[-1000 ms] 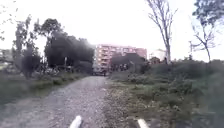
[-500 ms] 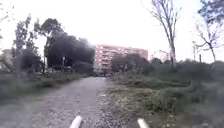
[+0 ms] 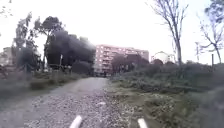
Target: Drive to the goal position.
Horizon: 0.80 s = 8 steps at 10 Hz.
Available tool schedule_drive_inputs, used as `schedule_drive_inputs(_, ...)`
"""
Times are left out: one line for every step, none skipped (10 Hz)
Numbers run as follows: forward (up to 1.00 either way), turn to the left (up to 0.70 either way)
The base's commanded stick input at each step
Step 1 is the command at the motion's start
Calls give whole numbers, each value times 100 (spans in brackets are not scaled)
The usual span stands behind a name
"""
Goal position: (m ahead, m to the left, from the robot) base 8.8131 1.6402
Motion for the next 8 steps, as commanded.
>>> schedule_drive_inputs(100,33)
schedule_drive_inputs(100,40)
schedule_drive_inputs(100,40)
schedule_drive_inputs(100,34)
schedule_drive_inputs(100,25)
schedule_drive_inputs(100,17)
schedule_drive_inputs(100,8)
schedule_drive_inputs(100,0)
